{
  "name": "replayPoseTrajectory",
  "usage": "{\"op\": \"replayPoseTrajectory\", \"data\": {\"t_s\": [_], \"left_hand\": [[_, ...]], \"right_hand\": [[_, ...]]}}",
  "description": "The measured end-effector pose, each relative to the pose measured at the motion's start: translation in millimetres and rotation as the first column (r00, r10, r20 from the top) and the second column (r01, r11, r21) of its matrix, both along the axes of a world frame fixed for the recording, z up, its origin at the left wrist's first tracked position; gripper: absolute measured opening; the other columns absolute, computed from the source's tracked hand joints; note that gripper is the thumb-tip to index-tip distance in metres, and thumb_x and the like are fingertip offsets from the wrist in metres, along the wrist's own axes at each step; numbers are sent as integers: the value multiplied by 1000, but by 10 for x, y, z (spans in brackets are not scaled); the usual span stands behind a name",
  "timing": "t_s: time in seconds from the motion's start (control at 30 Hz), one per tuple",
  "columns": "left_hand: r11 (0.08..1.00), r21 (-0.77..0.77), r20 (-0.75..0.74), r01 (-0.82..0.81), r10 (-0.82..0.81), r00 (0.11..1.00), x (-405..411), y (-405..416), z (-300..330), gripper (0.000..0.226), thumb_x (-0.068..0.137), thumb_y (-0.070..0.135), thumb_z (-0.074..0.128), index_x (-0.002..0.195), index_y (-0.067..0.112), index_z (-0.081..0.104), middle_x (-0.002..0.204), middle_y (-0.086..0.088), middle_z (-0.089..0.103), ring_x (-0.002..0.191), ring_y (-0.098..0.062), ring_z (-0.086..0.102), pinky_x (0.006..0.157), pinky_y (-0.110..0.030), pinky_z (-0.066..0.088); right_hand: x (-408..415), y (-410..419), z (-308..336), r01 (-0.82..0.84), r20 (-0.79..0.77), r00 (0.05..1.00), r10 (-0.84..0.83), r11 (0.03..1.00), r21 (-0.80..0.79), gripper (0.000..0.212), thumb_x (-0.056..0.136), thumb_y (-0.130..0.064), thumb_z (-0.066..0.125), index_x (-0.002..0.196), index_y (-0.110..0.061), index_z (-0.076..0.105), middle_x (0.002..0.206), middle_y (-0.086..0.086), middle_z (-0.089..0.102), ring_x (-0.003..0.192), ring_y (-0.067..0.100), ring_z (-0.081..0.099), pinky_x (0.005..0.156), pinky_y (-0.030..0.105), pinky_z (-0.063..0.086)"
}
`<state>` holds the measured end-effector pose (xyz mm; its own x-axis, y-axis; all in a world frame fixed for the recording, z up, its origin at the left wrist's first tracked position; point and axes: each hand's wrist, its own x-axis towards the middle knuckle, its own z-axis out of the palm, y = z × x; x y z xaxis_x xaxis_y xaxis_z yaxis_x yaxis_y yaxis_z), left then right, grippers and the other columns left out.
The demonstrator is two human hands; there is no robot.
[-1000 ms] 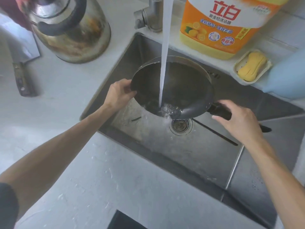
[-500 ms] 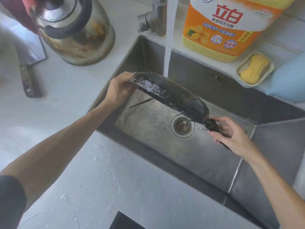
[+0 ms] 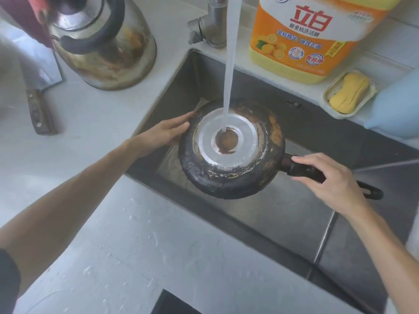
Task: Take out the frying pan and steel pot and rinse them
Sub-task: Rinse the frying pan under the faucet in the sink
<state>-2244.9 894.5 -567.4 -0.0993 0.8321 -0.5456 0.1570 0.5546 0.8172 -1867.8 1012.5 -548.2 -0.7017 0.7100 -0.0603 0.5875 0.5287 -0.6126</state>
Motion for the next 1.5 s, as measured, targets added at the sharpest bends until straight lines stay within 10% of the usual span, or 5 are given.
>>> {"op": "replayPoseTrajectory", "data": {"t_s": [0.5,0.7,0.83,1.1,1.5], "left_hand": [[971,238,-12,-7,10,1000,-297,-49,560,66,72,56,68,130,28,52,122,-18,63,104,-15,61,94,-29,50],[984,46,-62,171,-168,984,-304,-245,235,67,79,53,63,139,32,41,113,-4,69,95,-15,64,90,-28,53],[984,27,11,177,-178,984,-121,-375,54,52,95,13,48,140,37,34,118,14,67,114,-6,60,96,-23,49],[971,236,-32,-29,38,999,-48,-322,183,71,82,6,61,142,32,32,107,17,68,97,-2,62,89,-18,48],[967,251,-77,-44,65,995,-174,62,656,59,81,41,65,133,18,50,90,8,72,86,-4,63,77,-17,51]], "right_hand": [[-259,-190,-628,70,-129,978,-161,846,-528,64,72,-26,72,130,-38,47,125,-33,50,120,-8,48,105,12,32],[-166,265,-323,-10,90,995,48,924,-383,61,75,-41,64,125,-62,36,127,-5,59,116,10,53,99,23,36],[-198,535,48,-158,154,974,166,985,-63,63,76,-36,61,136,-28,44,98,8,62,85,24,57,78,25,39],[-107,447,103,-10,-82,997,15,998,65,52,71,-21,73,122,-16,62,105,-24,58,94,-18,49,91,6,35],[-214,-145,-686,73,-71,991,-113,901,-428,60,71,-36,75,127,-38,53,99,-51,52,106,-20,46,96,4,34]]}}
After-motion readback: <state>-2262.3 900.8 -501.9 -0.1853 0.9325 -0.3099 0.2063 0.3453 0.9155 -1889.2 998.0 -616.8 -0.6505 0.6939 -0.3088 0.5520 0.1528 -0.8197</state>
